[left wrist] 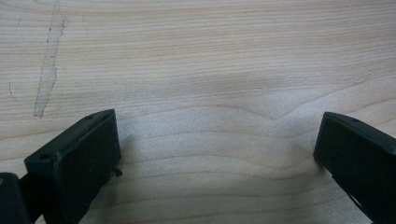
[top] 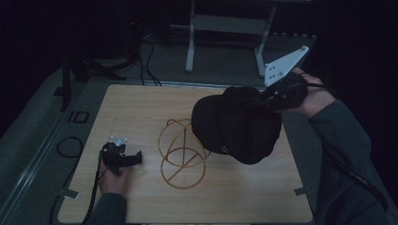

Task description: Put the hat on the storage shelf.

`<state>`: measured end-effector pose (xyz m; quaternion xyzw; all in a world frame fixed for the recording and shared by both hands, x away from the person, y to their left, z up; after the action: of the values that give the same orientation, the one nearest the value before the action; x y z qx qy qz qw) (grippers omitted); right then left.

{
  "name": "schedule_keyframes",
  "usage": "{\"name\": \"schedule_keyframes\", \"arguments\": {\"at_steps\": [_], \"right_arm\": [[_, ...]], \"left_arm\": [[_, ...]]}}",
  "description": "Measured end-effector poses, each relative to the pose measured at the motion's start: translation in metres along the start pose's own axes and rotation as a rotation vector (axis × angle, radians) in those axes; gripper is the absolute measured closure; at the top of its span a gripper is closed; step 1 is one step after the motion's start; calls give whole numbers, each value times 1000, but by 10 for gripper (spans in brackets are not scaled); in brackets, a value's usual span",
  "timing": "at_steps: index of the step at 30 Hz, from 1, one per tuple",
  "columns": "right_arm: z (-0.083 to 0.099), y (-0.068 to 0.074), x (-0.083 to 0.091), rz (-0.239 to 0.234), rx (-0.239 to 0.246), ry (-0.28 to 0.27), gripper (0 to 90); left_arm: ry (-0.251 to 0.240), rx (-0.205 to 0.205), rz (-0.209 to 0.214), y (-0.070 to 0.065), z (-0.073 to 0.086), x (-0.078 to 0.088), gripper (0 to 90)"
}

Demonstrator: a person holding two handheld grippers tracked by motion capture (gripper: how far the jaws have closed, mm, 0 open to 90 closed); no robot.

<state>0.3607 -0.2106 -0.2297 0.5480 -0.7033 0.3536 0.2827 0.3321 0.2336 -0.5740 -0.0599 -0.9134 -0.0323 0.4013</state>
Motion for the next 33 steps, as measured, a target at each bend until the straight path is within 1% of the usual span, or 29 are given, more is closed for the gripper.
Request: {"name": "schedule_keyframes", "arguments": {"at_steps": [3, 8, 18, 23, 26, 31, 33], "right_arm": [[-3, 1, 0, 0, -3, -3, 855], [-6, 2, -1, 1, 4, -3, 855], [-14, 3, -4, -4, 18, -20, 855], [-14, 2, 4, 8, 13, -31, 855], [-14, 3, 9, 14, 13, -29, 855], [-16, 4, 15, 23, 22, -38, 855], [-17, 5, 19, 20, 24, -55, 855]], "left_arm": [[0, 0, 0, 0, 0, 0, 1], [0, 0, 0, 0, 0, 0, 1], [-2, 2, 0, 0, 0, 0, 1], [-2, 3, 0, 0, 0, 0, 1], [-2, 2, 0, 0, 0, 0, 1], [-2, 3, 1, 0, 0, 0, 1], [-2, 2, 0, 0, 0, 0, 1]]}}
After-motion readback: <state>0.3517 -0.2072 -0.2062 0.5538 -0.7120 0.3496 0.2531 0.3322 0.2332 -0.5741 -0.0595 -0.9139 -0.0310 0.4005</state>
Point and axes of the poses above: each handheld gripper's, and its own axes: x roughly backward along the jaws, z roughly out of its underside, y roughly to its left, the point moved 1 cm from there along -x, roughly forward along the jaws, and after that the axes turned 1 degree about -x, right-handed, at the moved point
